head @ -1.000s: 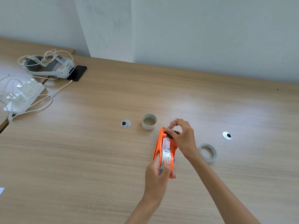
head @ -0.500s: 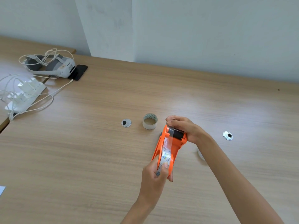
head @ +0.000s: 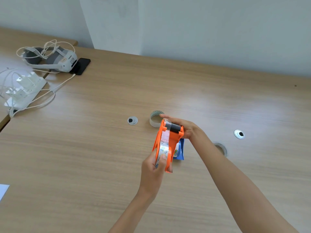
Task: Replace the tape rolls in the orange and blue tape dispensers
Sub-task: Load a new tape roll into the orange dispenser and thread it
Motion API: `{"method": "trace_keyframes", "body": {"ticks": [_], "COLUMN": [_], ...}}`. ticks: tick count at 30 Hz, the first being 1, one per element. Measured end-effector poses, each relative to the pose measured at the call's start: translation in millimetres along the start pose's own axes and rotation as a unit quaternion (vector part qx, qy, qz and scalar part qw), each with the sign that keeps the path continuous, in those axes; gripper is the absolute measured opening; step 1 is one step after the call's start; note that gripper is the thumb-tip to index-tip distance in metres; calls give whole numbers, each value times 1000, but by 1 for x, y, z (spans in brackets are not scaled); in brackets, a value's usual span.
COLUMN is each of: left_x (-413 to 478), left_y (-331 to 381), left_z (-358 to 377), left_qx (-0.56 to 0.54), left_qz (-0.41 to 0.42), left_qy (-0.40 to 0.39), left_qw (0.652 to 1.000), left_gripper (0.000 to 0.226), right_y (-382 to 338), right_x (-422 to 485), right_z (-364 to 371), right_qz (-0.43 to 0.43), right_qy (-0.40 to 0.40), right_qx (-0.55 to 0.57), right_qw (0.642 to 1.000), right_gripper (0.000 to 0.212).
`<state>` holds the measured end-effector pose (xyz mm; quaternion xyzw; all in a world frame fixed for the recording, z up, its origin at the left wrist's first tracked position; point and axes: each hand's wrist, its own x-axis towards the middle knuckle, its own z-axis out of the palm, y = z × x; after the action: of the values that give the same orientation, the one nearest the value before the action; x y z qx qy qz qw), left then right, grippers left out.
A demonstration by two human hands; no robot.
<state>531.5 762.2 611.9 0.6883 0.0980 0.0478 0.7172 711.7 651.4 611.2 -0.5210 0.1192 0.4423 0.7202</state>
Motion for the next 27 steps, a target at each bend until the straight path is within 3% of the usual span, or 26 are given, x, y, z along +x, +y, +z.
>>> {"method": "trace_keyframes", "body": {"ticks": [5, 8, 10, 12, 14, 16, 19, 21, 27], "left_x": [4, 7, 10, 14, 18, 24, 38, 49, 85], "left_y": [0, 1, -2, -11, -21, -27, -31, -36, -65], "left_z": [-1, -1, -2, -5, -10, -14, -19, -21, -30], "left_qx": [-8, -8, -14, -15, -13, -13, -15, -12, 35], "left_qz": [-10, -19, -27, -33, -40, -55, -79, -97, -177], "left_qy": [22, 31, 42, 60, 76, 89, 92, 89, 83], "left_qw": [1000, 999, 999, 998, 996, 994, 993, 991, 980], "left_gripper": [30, 27, 28, 40, 54, 56, 43, 37, 41], "right_y": [19, 39, 51, 61, 69, 78, 93, 104, 119], "right_x": [9, 24, 34, 46, 56, 63, 71, 77, 105], "right_z": [6, 2, 4, 3, 0, 2, 8, 11, 8], "right_qz": [1, 9, 9, -1, -3, 0, -14, -9, 38], "right_qy": [-12, 5, 10, 20, 2, -17, -30, -6, 102], "right_qx": [44, 73, 101, 107, 102, 127, 218, 262, 202], "right_qw": [999, 997, 995, 994, 995, 992, 975, 965, 973], "right_gripper": [7, 56, 49, 32, 29, 45, 72, 86, 73]}}
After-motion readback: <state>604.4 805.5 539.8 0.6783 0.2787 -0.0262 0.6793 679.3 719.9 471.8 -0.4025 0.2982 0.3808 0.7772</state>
